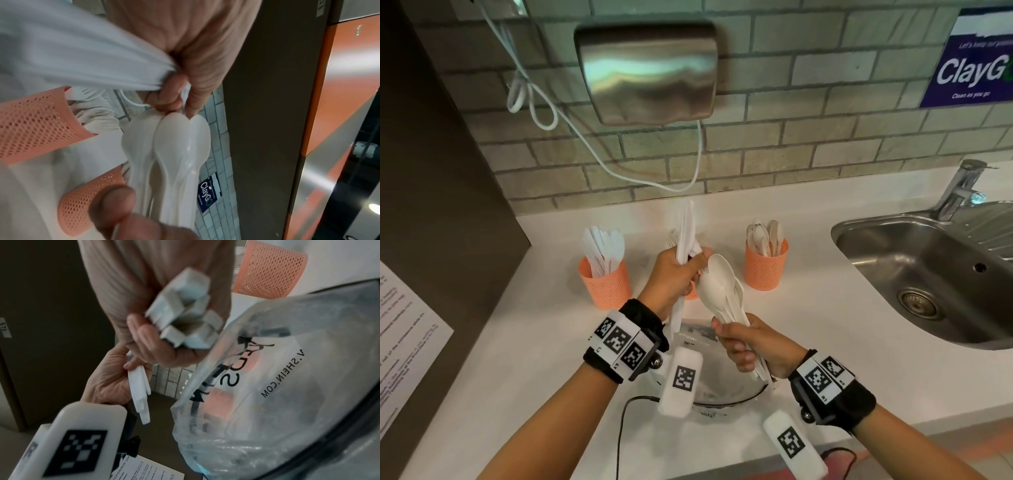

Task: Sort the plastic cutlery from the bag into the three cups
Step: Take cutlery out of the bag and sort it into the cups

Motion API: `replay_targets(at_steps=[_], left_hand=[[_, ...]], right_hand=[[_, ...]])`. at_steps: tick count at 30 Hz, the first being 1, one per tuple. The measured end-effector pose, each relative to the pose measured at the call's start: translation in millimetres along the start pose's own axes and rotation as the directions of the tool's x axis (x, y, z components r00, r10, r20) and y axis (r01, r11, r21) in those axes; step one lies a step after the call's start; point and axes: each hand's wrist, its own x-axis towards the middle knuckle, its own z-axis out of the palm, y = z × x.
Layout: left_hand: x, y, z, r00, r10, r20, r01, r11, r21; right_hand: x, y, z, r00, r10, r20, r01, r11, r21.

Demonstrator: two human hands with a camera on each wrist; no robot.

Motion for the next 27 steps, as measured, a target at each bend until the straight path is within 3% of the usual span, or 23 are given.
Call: replay_targets(at_steps=[5,8,10,12,15,20,23,27], left_hand=[[10,-2,-3,0.999,0.040,-0.030,-0.041,0.999,-0.009],[23,3,-13,0.994,-0.015,-0.111,-0.011,0.974,-0.228],[36,7,-24,0.983,-0.093,-0.159,0.020,0.913,-0.408],[50,12,-40,0.969,-0.103,-0.225,-0.013,0.886,-0.463],[71,17,-67,0.927,0.025,-0.375,-0.169,0.918,-0.358],[100,15,-116,0.797,0.249,-0.550,-0.366,0.924,-0.112],[112,3,-134,0.754,0.297,-0.586,-0.380,0.925,-0.019],[127,-25,-144,0.756,0.250,-0.605,-0.313,0.950,0.001]], right_hand=[[2,-3,1,1.000,0.008,0.009,-0.008,0.999,-0.037],[3,-6,1,1.000,0.007,0.018,-0.005,0.994,-0.109],[4,-6,0,1.000,0.024,0.000,-0.024,0.989,-0.145],[5,-6,0,0.999,0.045,-0.014,-0.047,0.985,-0.165],[7,-8,-3,0.998,0.051,-0.032,-0.056,0.986,-0.157],[12,-15,-11,0.997,0.037,-0.072,-0.043,0.995,-0.092],[14,-19,-15,0.996,0.029,-0.084,-0.034,0.997,-0.063],[15,-21,-18,0.994,0.020,-0.112,-0.022,1.000,-0.011]])
